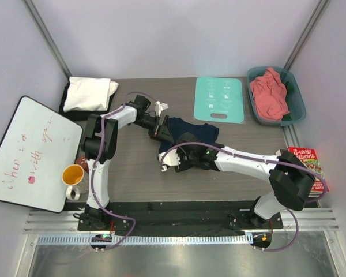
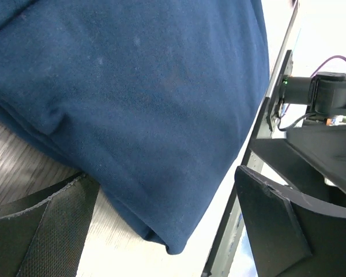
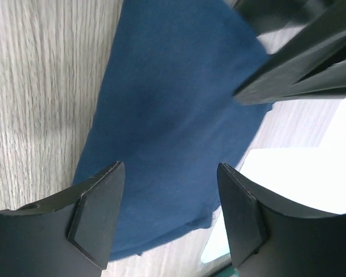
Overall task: Fold and stack the t-shirts
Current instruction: Put the neatly folded tshirt into the corner of the board with the left arm
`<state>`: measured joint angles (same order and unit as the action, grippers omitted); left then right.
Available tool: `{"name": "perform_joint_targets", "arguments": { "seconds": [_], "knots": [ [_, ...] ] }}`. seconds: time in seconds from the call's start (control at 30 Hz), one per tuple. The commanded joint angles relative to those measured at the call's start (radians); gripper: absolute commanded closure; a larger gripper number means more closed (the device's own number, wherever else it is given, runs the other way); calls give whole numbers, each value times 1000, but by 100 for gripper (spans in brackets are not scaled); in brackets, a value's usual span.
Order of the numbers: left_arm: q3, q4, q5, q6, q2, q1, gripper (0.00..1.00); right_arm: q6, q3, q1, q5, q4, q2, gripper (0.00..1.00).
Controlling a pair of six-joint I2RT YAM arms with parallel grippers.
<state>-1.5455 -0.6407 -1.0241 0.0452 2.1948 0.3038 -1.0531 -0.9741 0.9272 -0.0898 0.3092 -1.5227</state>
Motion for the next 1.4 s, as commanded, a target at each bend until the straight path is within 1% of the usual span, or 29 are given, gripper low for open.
{"name": "perform_joint_targets", "arguments": {
  "seconds": [0.0,0.07,0.1,0.2,0.33,0.6,0.87,1.13,1.37],
  "knots": [
    [33,62,67,-41,43,12,0,56,74,-80,-118,-133,21,30],
    [33,73,73,-65,40,14,0,140,77,-131,-175,-185,24,33],
    [33,73,68,-65,39,14,0,163,75,-186,-210,-193,27,34],
    [38,62,73,-54,29,14,0,215,71,-250,-240,-194,42,37],
    [32,46,64,-50,29,14,0,212,94,-286,-269,-196,42,37],
    [18,23,55,-50,36,15,0,208,152,-321,-246,-231,10,36],
    [7,1,44,-50,45,14,0,248,150,-442,-232,-229,-33,37],
    [-36,-13,16,-50,79,15,0,288,155,-444,-151,-196,-63,38],
    [-5,30,-25,-68,95,17,0,320,118,-444,-91,-200,-135,42]
  ]
}}
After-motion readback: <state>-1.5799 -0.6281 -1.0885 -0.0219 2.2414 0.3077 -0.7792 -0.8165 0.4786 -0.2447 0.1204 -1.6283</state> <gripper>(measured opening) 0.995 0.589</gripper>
